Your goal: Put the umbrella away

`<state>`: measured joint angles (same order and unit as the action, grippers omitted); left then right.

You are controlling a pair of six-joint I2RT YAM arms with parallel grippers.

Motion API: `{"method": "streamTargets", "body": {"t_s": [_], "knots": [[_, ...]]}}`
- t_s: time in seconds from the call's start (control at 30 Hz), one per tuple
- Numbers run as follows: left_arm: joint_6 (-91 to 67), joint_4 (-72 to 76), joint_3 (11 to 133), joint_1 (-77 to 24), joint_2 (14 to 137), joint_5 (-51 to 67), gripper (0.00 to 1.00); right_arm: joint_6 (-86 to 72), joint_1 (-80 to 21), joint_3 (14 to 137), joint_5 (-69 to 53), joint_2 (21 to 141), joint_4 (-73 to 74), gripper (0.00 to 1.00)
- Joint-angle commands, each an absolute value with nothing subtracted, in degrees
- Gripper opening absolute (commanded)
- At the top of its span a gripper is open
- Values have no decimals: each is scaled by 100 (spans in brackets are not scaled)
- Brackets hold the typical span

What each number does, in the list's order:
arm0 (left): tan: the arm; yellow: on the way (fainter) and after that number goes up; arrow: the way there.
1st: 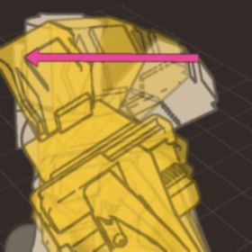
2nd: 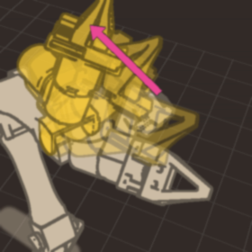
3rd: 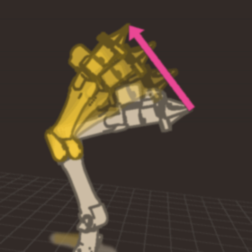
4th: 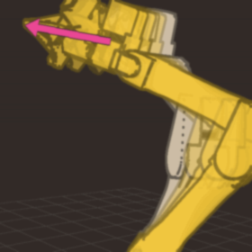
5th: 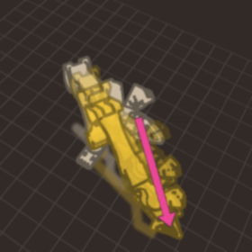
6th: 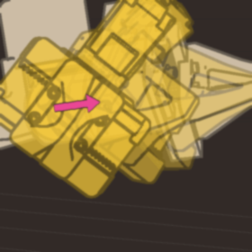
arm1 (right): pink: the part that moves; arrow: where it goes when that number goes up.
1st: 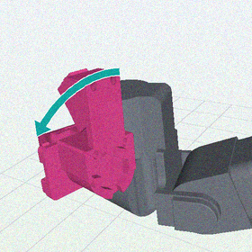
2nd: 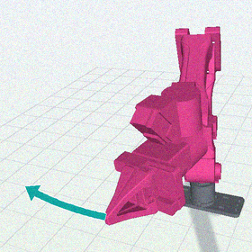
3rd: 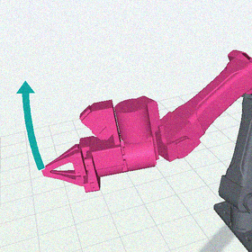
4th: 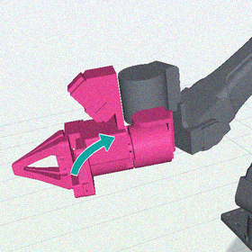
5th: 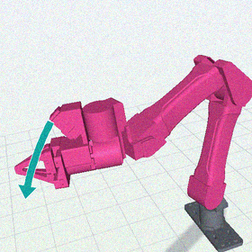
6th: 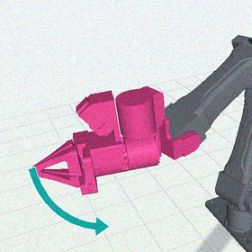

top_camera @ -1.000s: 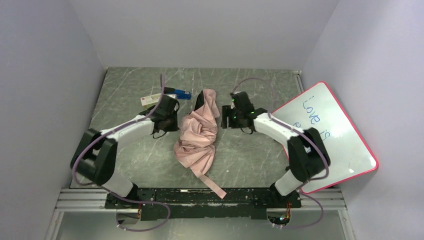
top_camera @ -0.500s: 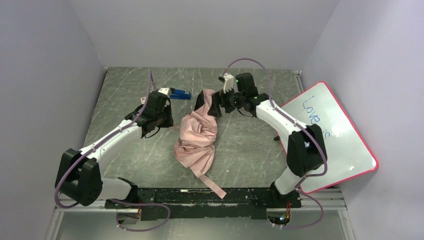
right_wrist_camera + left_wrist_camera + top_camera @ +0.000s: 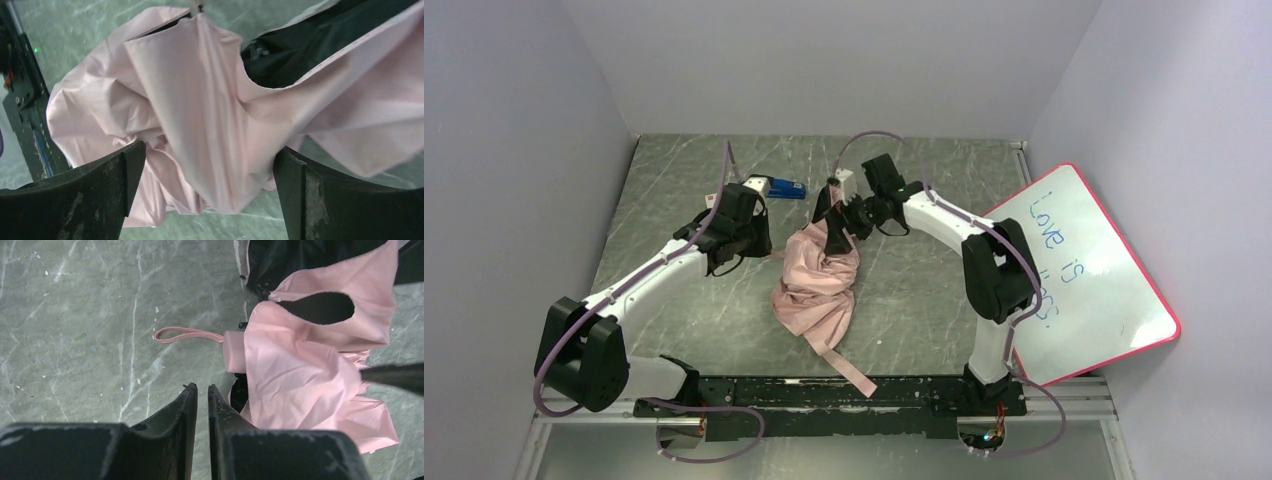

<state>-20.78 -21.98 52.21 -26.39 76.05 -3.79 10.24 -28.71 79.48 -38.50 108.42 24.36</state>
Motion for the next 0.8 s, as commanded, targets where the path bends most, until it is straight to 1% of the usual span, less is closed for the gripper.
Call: {"method": "streamTargets", "body": {"t_s": [0.0, 0.13, 0.5, 0.77], "knots": [[-1940, -2241, 5209, -2568, 7618, -219, 18, 1402, -3263, 7608, -3948, 10693, 2737, 100], [-1870, -2288, 5291, -2536, 7668, -242, 18, 1503, -3519, 7318, -3811, 10674, 2857, 100], [-1695, -2306, 5407, -2453, 7715, -167, 18, 1610, -4164, 6677, -2344, 10561, 2623, 99], [-1655, -2203, 5356, -2443, 7416, -53, 20, 1791, -4580, 6332, -1414, 10500, 2322, 93]]}}
